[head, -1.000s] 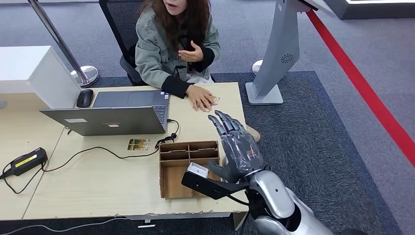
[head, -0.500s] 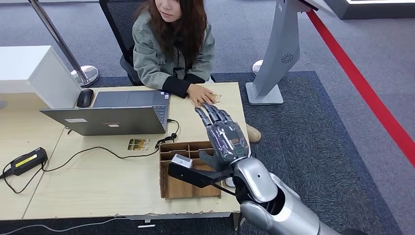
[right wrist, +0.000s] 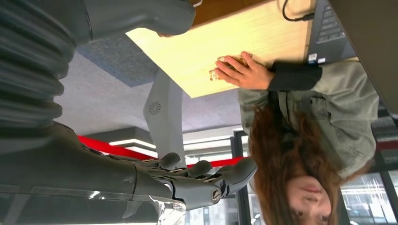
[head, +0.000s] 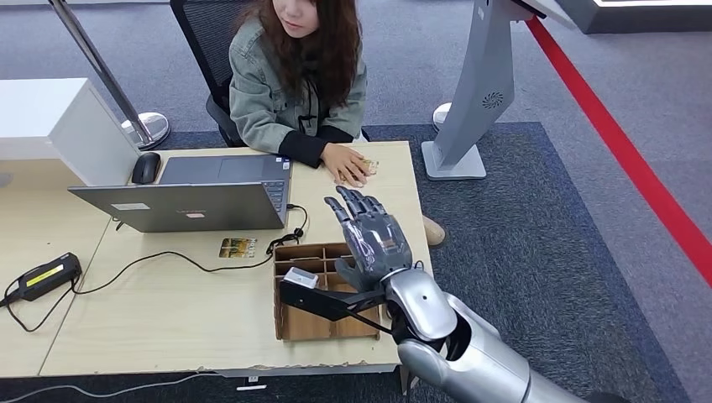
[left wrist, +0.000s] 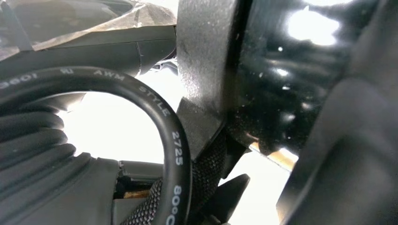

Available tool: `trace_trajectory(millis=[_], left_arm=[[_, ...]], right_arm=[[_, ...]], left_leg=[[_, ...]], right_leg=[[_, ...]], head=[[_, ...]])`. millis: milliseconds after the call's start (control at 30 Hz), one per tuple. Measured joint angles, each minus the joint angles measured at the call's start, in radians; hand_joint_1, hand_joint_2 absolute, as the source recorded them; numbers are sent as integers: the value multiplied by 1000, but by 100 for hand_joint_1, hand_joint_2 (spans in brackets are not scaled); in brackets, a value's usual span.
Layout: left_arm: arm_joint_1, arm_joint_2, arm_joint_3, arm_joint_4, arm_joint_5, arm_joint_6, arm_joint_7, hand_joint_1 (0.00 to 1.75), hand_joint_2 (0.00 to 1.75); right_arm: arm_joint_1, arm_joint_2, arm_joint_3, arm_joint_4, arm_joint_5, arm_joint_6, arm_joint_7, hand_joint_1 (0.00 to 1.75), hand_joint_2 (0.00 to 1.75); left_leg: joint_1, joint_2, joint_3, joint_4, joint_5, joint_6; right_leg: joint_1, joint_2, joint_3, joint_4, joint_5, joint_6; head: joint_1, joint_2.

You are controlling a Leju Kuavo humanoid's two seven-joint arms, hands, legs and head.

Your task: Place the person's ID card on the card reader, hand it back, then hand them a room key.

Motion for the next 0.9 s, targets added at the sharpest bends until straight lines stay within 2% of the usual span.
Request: trace_trajectory(millis=[533,733,900], left_arm=[[-1,-2,0,0,-1,5,0,0,0],[-1,-2,0,0,-1,6,0,0,0],[-1,-1,0,0,-1,6,0,0,0]], right_arm=[[7,2,2,45,-15,8,8,45,175],[15,2,2,46,-17,8,10,56,175],[24,2,2,48,-20,8,10,56,175]], left_leg=[[0,0,0,0,0,0],[0,0,0,0,0,0],[0,0,0,0,0,0]], right_leg=[[0,0,0,0,0,0],[0,0,0,0,0,0],[0,0,0,0,0,0]], head=[[0,0],[0,0],[0,0]])
